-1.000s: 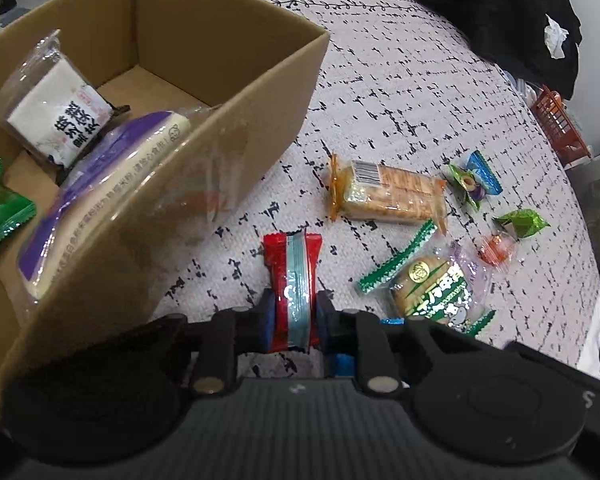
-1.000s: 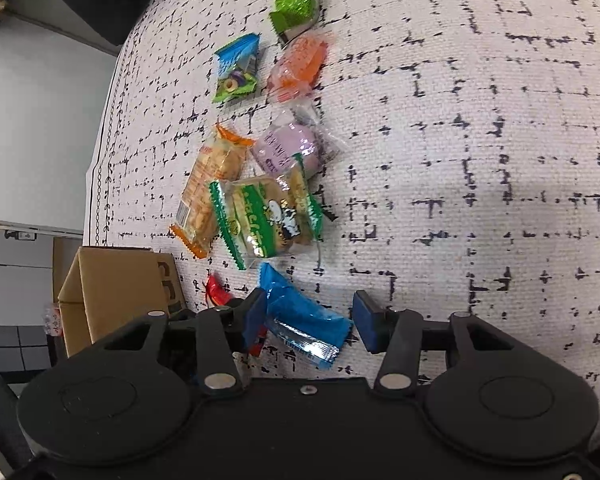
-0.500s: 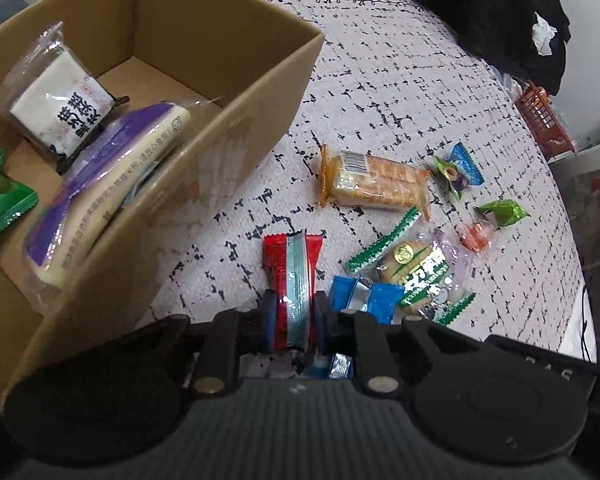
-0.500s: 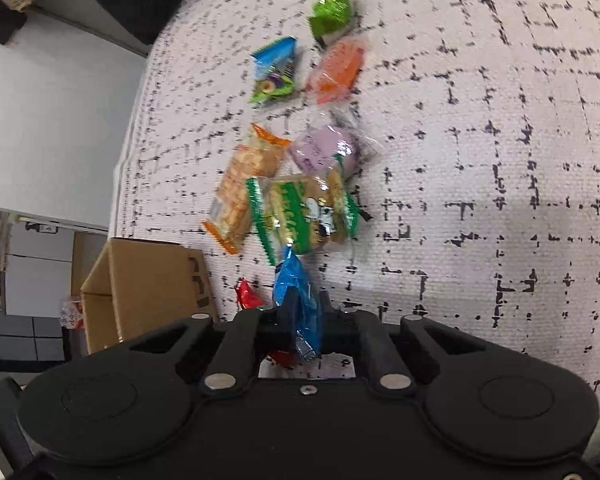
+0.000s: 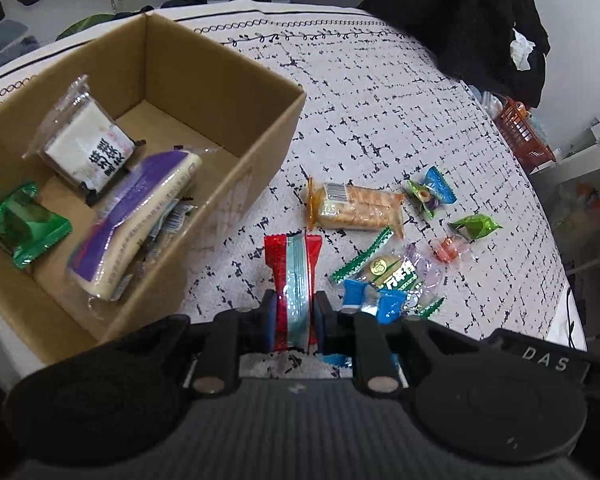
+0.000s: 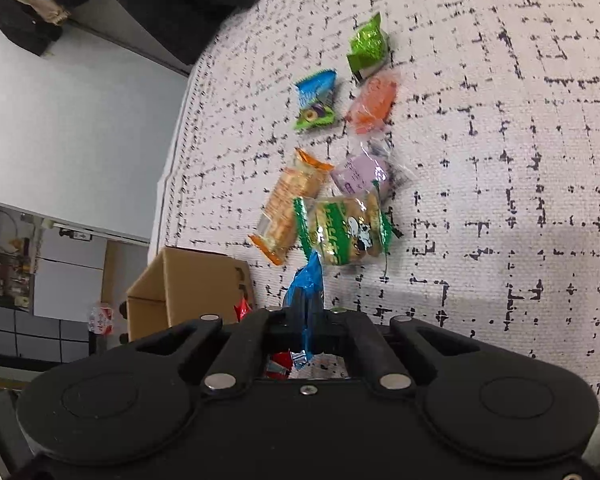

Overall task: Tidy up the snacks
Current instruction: 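Carry the red packet with the left gripper while the right carries the blue packet to the box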

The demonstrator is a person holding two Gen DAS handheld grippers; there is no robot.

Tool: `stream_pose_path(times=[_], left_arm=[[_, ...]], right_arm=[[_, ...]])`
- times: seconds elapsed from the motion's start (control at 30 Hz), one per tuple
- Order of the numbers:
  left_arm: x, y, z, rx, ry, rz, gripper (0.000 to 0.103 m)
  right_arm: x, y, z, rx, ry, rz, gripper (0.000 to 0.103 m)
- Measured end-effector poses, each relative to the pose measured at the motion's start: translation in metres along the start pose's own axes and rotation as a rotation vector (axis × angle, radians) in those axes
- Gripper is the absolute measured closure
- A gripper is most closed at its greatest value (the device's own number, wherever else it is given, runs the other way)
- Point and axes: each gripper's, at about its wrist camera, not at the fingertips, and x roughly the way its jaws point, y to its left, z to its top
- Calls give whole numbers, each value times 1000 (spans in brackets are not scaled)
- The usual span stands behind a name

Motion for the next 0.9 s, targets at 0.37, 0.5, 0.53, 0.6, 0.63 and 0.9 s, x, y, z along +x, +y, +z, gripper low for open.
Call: stream_pose_path(times=[0.37, 0.5, 0.53, 0.6, 0.63, 0.9], left_arm=[[-41, 0, 11, 22, -61, -12, 85], [-57, 4, 19, 14, -92, -13, 85], [-62, 5, 21, 13, -100, -12, 85], [-69, 9, 24, 14, -115, -9, 85], [-72, 11, 25, 13, -121, -7, 85], [-91, 29, 35, -3, -158, 0, 85]], right_arm=[[-19, 12, 2, -10, -37, 93, 103], [-21, 20, 1, -22, -43, 127, 103], [-22, 22, 0, -24, -45, 133, 103], [-23, 26, -1, -29, -47, 154, 103], [-24, 29, -2, -35, -48, 165, 103], [-26, 56, -8, -76, -52, 236, 103]])
